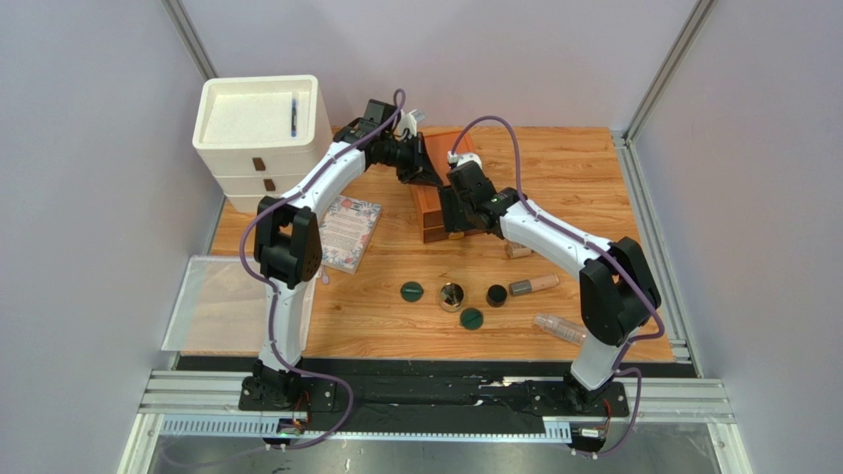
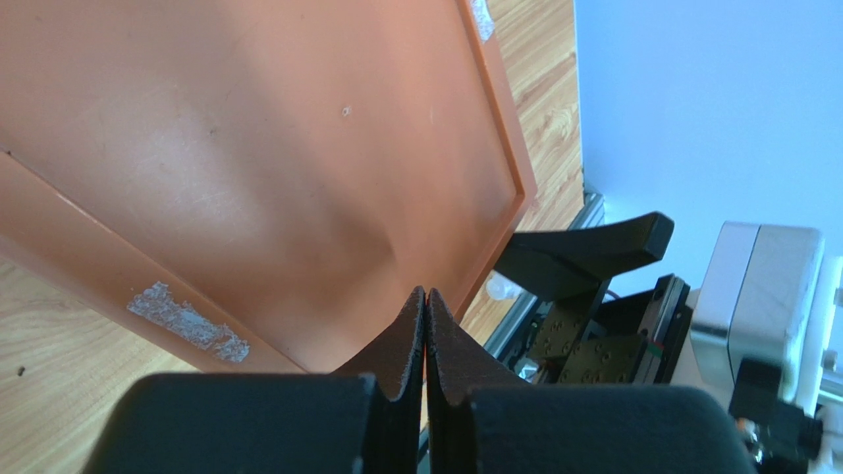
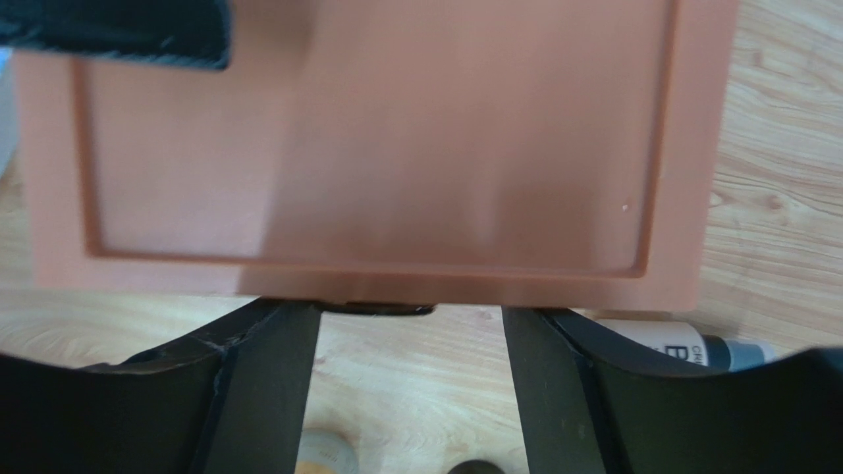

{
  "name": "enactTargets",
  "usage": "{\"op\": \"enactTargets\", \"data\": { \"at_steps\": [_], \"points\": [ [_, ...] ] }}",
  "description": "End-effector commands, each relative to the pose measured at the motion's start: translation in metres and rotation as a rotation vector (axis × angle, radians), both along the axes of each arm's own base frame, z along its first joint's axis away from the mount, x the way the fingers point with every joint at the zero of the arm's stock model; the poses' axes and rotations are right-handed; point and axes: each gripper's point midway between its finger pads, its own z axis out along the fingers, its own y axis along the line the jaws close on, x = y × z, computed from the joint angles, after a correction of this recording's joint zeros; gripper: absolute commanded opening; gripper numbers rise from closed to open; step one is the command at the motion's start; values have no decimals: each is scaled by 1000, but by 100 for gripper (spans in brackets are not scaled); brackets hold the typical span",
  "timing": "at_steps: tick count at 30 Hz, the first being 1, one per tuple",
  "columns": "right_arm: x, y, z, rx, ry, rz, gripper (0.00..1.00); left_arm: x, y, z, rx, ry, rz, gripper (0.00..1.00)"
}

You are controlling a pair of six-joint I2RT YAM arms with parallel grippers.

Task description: Organize the makeup

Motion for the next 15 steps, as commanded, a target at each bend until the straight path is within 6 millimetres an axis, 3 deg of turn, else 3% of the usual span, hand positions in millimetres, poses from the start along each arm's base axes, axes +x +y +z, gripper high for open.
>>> {"op": "enactTargets", "data": {
  "at_steps": [1, 10, 12, 15],
  "points": [
    [26, -5, 21, -35, -119, -71, 67, -3, -2, 9, -3, 25, 6, 0],
    [34, 4, 22, 11, -155, -65, 60, -10, 2, -9, 40, 80, -2, 0],
    [34, 6, 21, 17, -156, -59, 52, -11, 3, -12, 48, 93, -2, 0],
    [32, 9, 20, 32, -148, -41, 27, -12, 4, -19, 64, 118, 0, 0]
  ]
}}
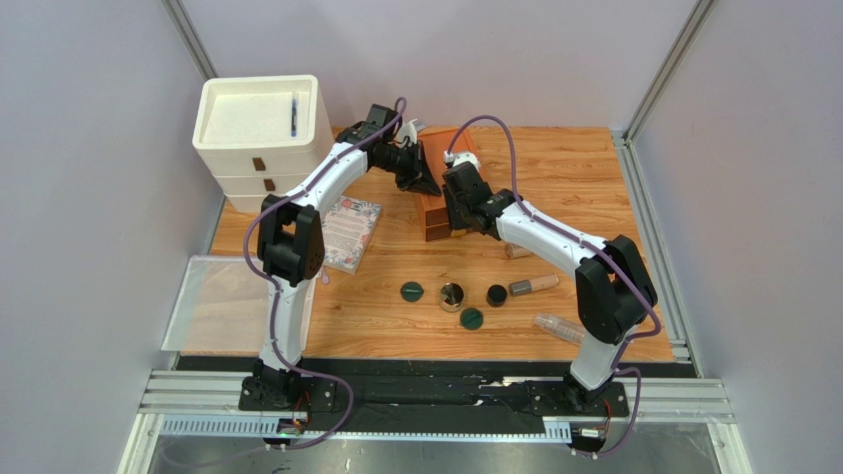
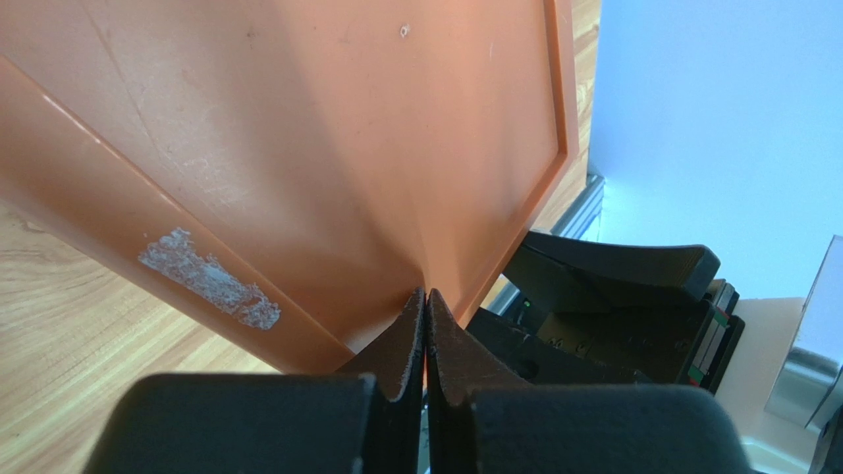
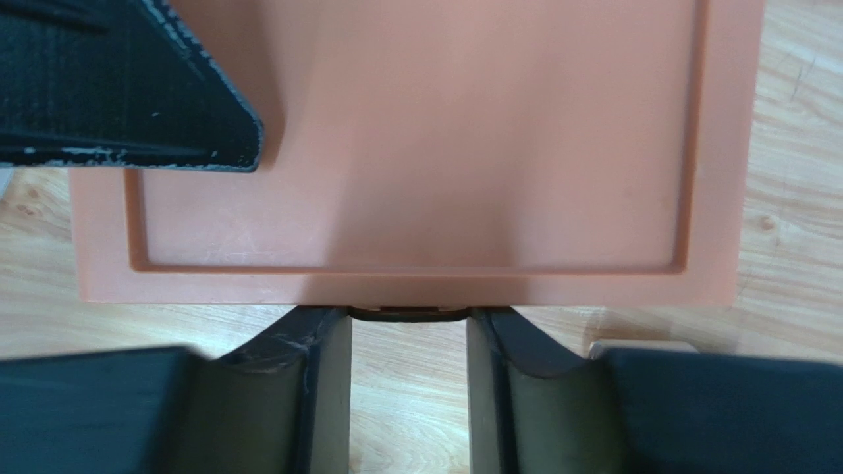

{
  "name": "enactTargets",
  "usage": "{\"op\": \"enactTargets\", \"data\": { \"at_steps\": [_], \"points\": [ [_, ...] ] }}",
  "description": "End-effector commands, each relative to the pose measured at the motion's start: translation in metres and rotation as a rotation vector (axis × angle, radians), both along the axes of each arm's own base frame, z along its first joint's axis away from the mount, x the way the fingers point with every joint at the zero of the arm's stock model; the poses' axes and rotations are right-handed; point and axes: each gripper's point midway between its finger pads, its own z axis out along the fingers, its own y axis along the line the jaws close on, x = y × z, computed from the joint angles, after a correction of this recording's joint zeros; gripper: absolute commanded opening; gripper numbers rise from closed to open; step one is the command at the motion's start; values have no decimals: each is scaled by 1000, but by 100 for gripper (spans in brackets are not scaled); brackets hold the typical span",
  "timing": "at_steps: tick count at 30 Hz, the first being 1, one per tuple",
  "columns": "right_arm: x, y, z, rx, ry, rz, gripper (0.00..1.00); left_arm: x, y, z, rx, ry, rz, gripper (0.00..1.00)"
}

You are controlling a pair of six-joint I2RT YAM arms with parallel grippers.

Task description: Organize the makeup

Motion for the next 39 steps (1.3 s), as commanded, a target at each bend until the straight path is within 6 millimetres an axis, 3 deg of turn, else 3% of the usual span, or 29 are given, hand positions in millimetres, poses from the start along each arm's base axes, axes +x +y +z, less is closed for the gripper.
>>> {"op": "enactTargets", "data": {
  "at_steps": [1, 3, 11, 29, 32, 35, 39],
  "points": [
    [21, 9, 22, 61, -100, -11, 13, 0, -1, 0, 25, 13, 0, 0],
    [20, 8, 20, 60, -98, -16, 0, 1, 0, -2, 38, 21, 6, 0],
    [2, 3, 28, 61, -76, 32, 0, 11, 7, -9, 82, 51, 53, 0],
    [-107, -35, 6, 95, 98, 103, 0, 10, 14, -12, 103, 86, 87, 0],
    [-114, -38, -2, 93, 117, 102, 10, 10, 17, -13, 116, 81, 95, 0],
    [-115, -43, -6, 59, 141, 93, 31, 10, 17, -12, 115, 81, 96, 0],
    [-117, -44, 6, 56, 131, 110, 58, 10, 18, -13, 119, 84, 102, 0]
  ]
}}
